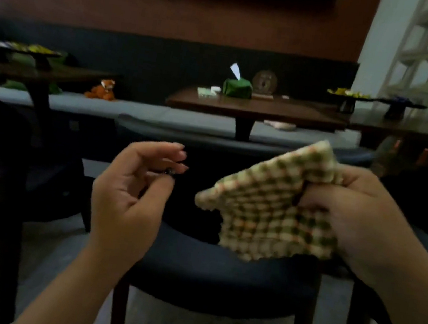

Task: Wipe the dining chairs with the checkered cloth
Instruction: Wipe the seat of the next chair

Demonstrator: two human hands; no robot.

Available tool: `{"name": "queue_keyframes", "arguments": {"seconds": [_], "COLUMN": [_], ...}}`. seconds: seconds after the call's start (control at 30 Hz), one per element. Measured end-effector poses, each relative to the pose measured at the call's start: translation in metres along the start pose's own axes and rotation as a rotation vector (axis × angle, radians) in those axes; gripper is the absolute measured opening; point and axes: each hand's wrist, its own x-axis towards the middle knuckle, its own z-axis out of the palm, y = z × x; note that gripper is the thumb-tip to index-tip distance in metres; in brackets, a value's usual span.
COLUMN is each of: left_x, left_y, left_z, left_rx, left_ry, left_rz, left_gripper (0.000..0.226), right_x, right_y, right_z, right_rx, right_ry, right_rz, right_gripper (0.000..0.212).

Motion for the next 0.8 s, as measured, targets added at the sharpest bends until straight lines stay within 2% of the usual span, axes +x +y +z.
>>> {"name": "queue_keyframes", "arguments": {"seconds": [0.1,0.17,0.27,0.33,0.4,0.47,0.57,0.67,0.8], "left_x": [0.051,0.086,0.134,0.156,0.169,0.175,0.181,0.182,0.176], "left_y": [0.021,0.024,0.006,-0.017,-0.039,-0.057,-0.076,-0.078,-0.072], "left_z": [0.0,0.005,0.016,0.021,0.025,0.027,0.028,0.027,0.022], "left_rx": [0.029,0.077,0.254,0.434,0.549,0.568,0.569,0.499,0.287], "left_ry": [-0.099,-0.181,-0.324,-0.44,-0.519,-0.587,-0.77,-0.821,-0.792], "left_rz": [0.168,0.175,0.026,-0.099,-0.188,-0.253,-0.377,-0.453,-0.424], "left_gripper": [0.023,0.027,0.031,0.025,0.02,0.021,0.029,0.033,0.035], "right_x": [0.04,0.071,0.12,0.148,0.17,0.188,0.206,0.205,0.198], "right_y": [-0.039,-0.054,-0.057,-0.046,-0.031,-0.012,0.008,0.019,0.025], "right_z": [-0.011,-0.015,-0.011,-0.008,-0.007,-0.005,0.004,0.012,0.015], "right_rx": [0.058,0.081,-0.013,-0.27,-0.565,-0.769,-0.902,-0.832,-0.529], "right_ry": [0.065,0.104,0.175,0.175,0.097,-0.054,-0.262,-0.404,-0.464], "right_rz": [-0.063,-0.044,-0.041,-0.103,-0.137,-0.085,0.039,0.04,0.054], "right_gripper": [0.041,0.038,0.028,0.017,0.022,0.025,0.025,0.019,0.025]}}
